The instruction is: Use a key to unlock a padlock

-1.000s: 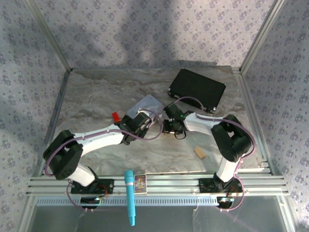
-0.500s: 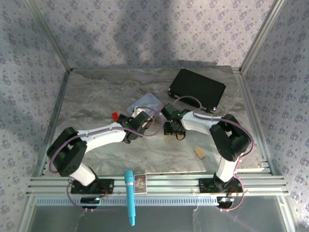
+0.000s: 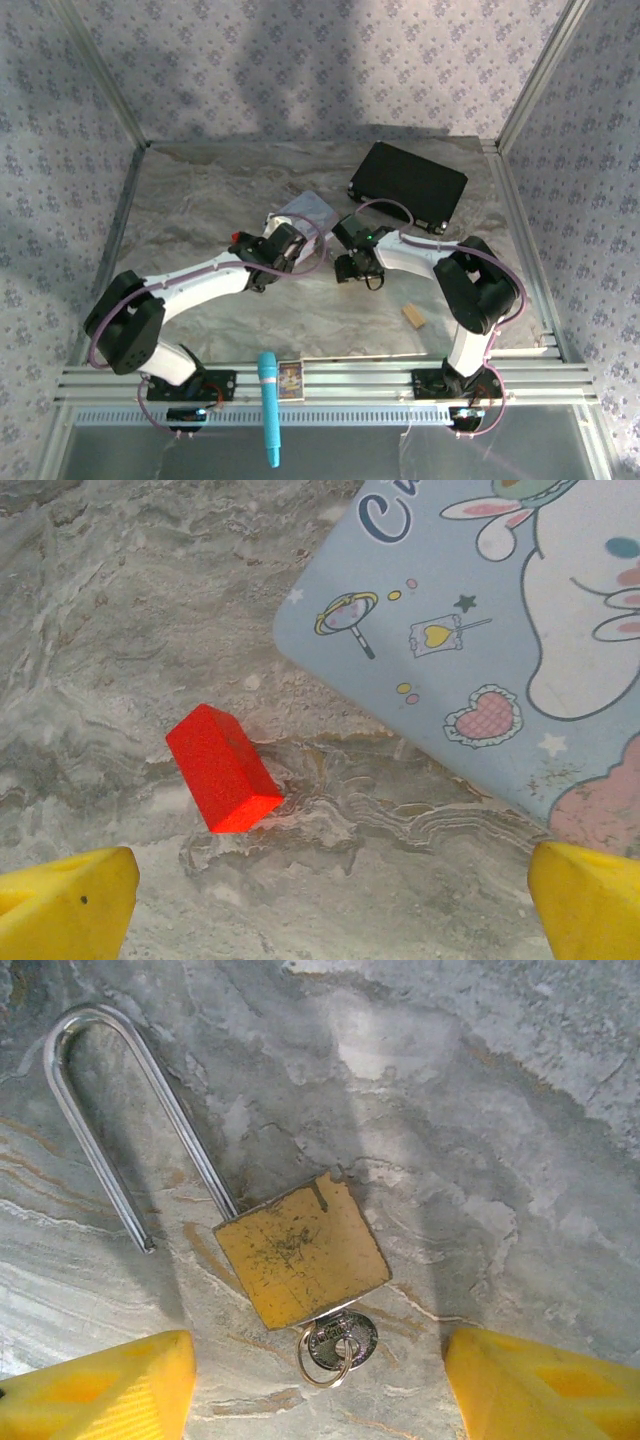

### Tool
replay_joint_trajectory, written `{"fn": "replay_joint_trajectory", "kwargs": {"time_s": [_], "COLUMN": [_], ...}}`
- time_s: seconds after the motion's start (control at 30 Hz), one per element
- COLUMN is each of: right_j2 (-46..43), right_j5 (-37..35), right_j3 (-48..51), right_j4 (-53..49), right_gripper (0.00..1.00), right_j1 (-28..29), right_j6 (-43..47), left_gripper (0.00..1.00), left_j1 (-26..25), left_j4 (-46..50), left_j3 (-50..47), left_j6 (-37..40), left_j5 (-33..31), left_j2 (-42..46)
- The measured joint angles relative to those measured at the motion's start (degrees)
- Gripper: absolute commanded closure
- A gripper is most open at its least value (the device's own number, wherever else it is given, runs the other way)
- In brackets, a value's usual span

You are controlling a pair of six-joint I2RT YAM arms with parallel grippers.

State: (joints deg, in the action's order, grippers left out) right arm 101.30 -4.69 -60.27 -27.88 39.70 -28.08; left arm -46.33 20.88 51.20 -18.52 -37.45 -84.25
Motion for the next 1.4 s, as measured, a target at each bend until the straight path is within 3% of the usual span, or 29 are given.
{"fn": "replay_joint_trajectory", "kwargs": {"time_s": [0.57,1.2,1.3,1.4], "right_j2": [0.57,0.42,-0.83,-4.57], "right_j5": [1.97,2.78,2.58,0.83], "right_j3": [-2.14,0.15,0.92,2.27], "right_j4": [4.37,5.68,5.77,5.92], "right_gripper": [0.37,0.39,0.33,0.11], "right_j1": [-2.23,0.44,0.55,1.20], "right_j6": [6.71,6.03,5.75,5.35], "left_gripper": [0.00,0.00,0.00,0.00], "left_j1": [3.23,4.76,5.73,8.85], "left_j4": [-3.15,-3.63,-3.50,-3.61], "left_j3": [-3.89,-6.19,-6.69,-7.48], "left_j6": [-2.01,-3.02,-3.28,-4.17], "left_j5": [9.62,11.32,11.30,11.61], "left_j2": [9.07,10.88,13.00,16.85]}}
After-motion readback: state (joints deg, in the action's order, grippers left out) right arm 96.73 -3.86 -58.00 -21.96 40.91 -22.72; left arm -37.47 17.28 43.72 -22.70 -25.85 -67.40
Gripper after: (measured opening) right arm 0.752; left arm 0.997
